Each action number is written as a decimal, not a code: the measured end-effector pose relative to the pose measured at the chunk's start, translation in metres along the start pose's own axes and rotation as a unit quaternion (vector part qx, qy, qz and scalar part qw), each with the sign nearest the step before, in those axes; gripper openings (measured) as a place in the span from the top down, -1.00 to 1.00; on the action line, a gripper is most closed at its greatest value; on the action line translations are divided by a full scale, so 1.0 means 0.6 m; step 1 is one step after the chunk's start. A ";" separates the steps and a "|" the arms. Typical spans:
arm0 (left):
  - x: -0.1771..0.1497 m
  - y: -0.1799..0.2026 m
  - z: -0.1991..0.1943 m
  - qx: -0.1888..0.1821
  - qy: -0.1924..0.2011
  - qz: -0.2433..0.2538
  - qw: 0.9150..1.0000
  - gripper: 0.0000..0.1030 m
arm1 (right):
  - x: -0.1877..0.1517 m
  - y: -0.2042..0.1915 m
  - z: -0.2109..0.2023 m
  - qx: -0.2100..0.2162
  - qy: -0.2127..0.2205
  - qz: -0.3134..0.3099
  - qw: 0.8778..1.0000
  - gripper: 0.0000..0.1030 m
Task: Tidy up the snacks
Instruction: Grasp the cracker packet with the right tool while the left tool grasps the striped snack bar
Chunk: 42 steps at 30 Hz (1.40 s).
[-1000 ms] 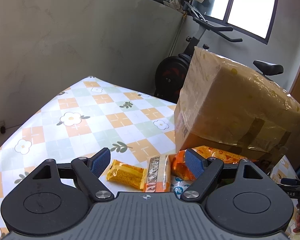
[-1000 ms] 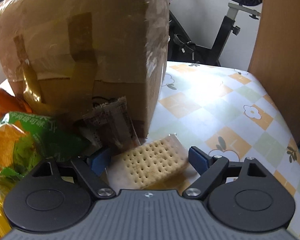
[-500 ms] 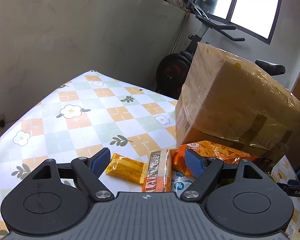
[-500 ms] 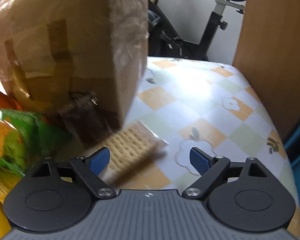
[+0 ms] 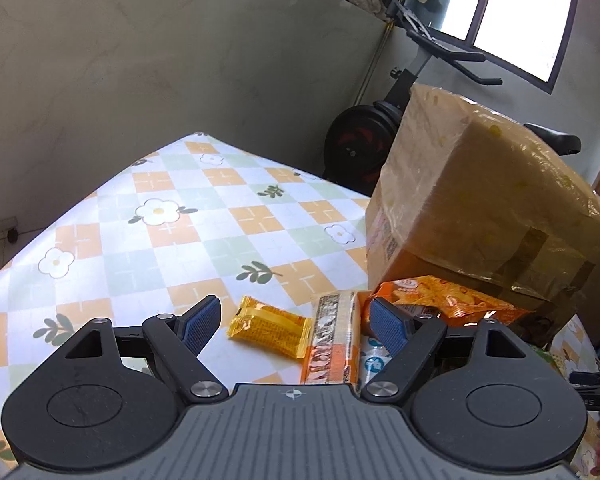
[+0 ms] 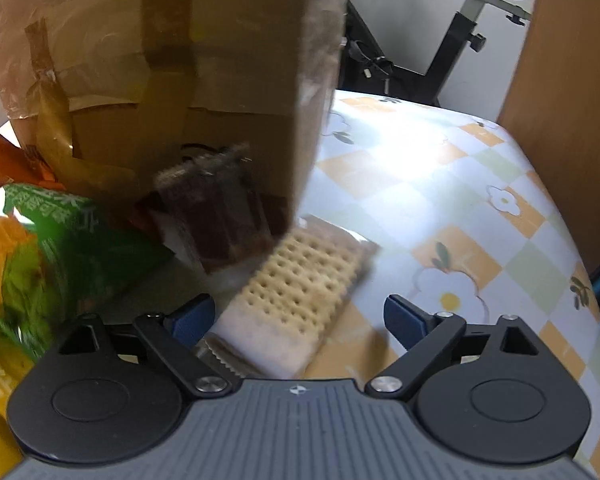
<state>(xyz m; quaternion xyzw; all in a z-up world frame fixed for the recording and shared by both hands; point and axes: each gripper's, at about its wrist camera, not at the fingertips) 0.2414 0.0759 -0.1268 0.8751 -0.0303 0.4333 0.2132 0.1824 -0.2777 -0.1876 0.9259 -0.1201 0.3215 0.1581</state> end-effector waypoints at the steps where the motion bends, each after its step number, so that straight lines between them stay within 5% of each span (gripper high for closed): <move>1: 0.000 0.000 0.001 0.000 -0.001 -0.001 1.000 -0.61 | -0.003 0.008 -0.001 -0.003 0.001 0.005 1.000 -0.73; 4: -0.003 0.000 0.006 0.000 -0.005 -0.001 1.000 -0.61 | -0.004 0.028 -0.002 0.002 0.009 0.025 1.000 -0.47; 10: -0.023 -0.001 0.013 0.006 -0.025 0.004 1.000 -0.61 | 0.013 0.018 -0.002 0.020 0.052 0.022 0.998 -0.45; 15: -0.040 -0.017 0.013 0.016 -0.043 -0.001 0.999 -0.60 | 0.006 0.010 0.011 0.012 0.060 0.027 0.998 -0.02; 21: -0.037 -0.032 0.033 0.021 -0.057 -0.001 0.998 -0.21 | -0.015 0.016 0.005 0.014 0.082 0.031 0.996 0.00; 37: -0.024 0.031 0.143 -0.019 -0.093 0.037 0.995 -0.19 | -0.020 0.015 0.001 0.017 0.086 0.032 0.996 0.00; 40: -0.033 0.033 0.148 -0.006 -0.094 0.045 0.995 0.15 | -0.020 0.015 0.001 0.017 0.086 0.033 0.996 0.00; 42: -0.040 0.035 0.141 0.005 -0.089 0.046 0.995 0.16 | -0.020 0.015 0.001 0.017 0.086 0.033 0.996 0.00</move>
Point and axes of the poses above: each gripper's, at about its wrist camera, not at the fingertips, and z roughly the way its jaws point, y to its right, x to its top, and after that the axes turned 12 degrees about -x, right-handed
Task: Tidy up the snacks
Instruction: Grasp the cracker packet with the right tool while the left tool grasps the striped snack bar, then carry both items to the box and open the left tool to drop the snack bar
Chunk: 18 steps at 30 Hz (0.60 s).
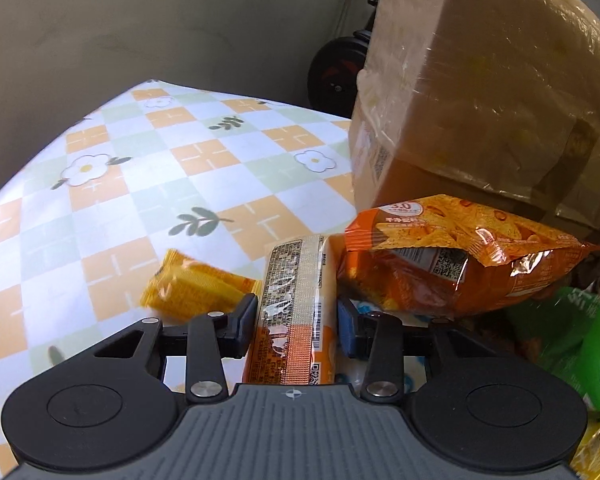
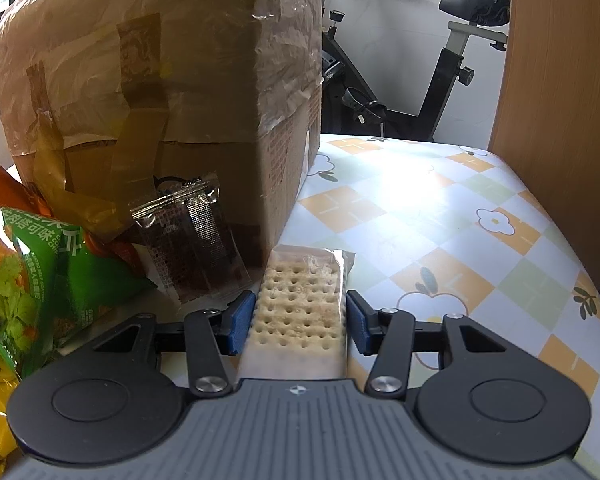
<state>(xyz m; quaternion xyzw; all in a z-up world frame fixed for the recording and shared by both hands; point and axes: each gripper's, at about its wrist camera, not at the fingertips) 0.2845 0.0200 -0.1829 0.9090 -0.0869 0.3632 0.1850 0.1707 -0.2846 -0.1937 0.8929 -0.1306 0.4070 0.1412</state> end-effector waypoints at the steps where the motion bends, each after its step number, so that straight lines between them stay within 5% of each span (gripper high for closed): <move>1: -0.005 0.001 -0.006 0.004 0.002 0.001 1.000 0.17 | 0.000 0.000 0.000 0.000 0.000 0.000 1.000 0.00; 18: -0.040 -0.012 -0.084 0.029 0.050 -0.046 0.997 0.18 | 0.002 0.000 0.003 0.002 0.000 -0.001 1.000 -0.01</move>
Point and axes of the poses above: each gripper's, at about its wrist camera, not at the fingertips, and z roughly the way its jaws point, y to its right, x to its top, and after that the axes turned 12 degrees about -x, right-handed
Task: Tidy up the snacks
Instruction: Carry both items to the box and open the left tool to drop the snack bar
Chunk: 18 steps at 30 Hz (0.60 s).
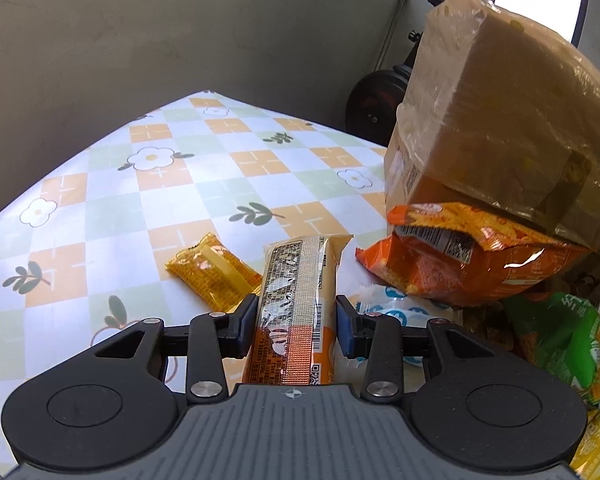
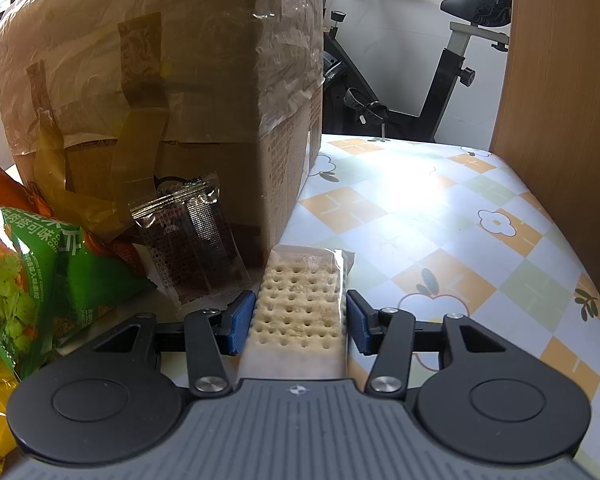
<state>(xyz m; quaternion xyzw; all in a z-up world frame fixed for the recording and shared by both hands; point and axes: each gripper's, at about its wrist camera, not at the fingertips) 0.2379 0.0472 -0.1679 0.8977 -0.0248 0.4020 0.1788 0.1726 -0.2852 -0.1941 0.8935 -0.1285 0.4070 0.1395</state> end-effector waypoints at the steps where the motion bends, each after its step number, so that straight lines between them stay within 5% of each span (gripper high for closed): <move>1: 0.001 0.001 -0.003 0.001 0.003 0.001 1.000 0.18 | 0.000 0.001 0.000 0.001 0.000 0.001 1.000 0.00; 18: 0.070 0.029 -0.053 0.011 0.071 0.038 0.997 0.18 | 0.020 0.051 -0.045 -0.010 0.034 0.078 0.996 0.02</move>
Point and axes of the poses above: each gripper's, at about its wrist camera, not at the fingertips, and z roughly the way its jaws point, y to its right, x to its top, and after that the axes turned 12 degrees about -x, right-handed
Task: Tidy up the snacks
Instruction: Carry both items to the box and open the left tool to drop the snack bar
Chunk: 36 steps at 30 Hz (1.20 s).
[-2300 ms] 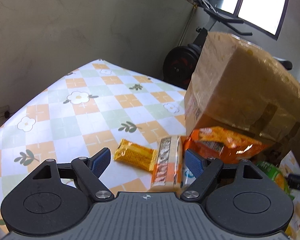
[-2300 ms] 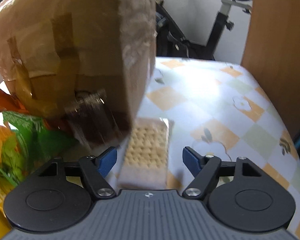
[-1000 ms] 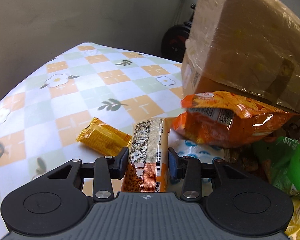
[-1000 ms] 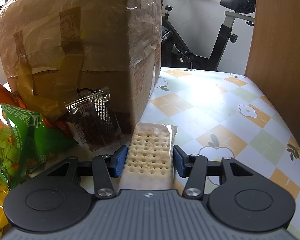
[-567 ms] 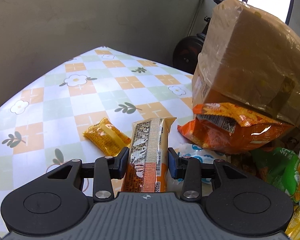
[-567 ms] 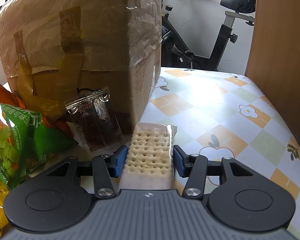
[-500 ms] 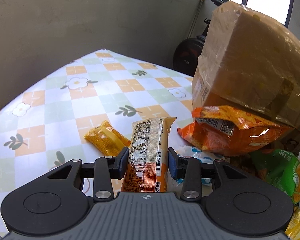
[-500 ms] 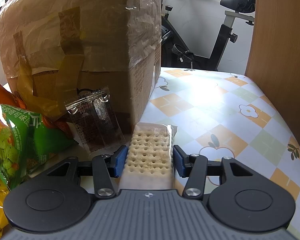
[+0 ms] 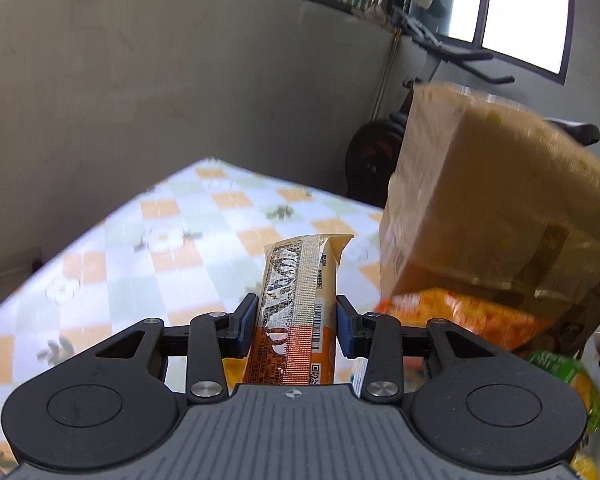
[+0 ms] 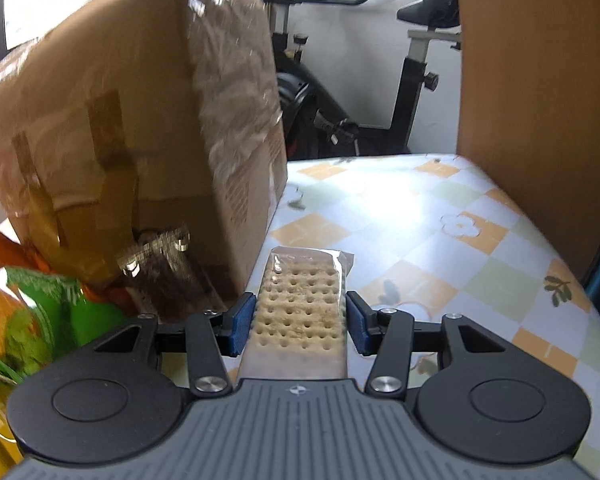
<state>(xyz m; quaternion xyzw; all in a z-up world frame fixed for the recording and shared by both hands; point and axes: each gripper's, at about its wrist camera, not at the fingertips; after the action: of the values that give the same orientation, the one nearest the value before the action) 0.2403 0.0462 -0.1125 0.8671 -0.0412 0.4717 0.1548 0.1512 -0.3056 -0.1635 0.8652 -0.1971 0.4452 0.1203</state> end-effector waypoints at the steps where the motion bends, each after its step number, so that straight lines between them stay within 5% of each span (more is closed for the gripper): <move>1: 0.009 0.003 -0.004 -0.002 0.007 0.004 1.000 0.18 | 0.005 0.003 -0.006 0.000 0.007 0.002 1.000 0.02; 17: 0.137 0.101 -0.040 -0.083 0.100 0.055 0.990 0.18 | 0.142 0.013 -0.104 0.005 0.141 0.032 0.989 0.02; 26: 0.213 0.180 0.002 -0.140 0.131 0.070 0.979 0.18 | 0.255 -0.053 -0.139 0.066 0.218 -0.010 0.974 0.02; 36: 0.255 0.229 0.106 -0.153 0.095 0.087 0.980 0.18 | 0.324 -0.156 -0.050 0.125 0.181 -0.054 0.974 0.02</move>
<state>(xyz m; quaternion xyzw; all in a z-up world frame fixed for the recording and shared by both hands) 0.3462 -0.0922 0.0141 0.7774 -0.1731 0.5518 0.2472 0.2735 -0.2558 0.0099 0.7875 -0.0680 0.6086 0.0689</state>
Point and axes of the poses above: each gripper's, at about its wrist camera, not at the fingertips, and z roughly the way its jaws point, y to its right, x to its top, and after that the axes turned 12 degrees about -x, right-handed
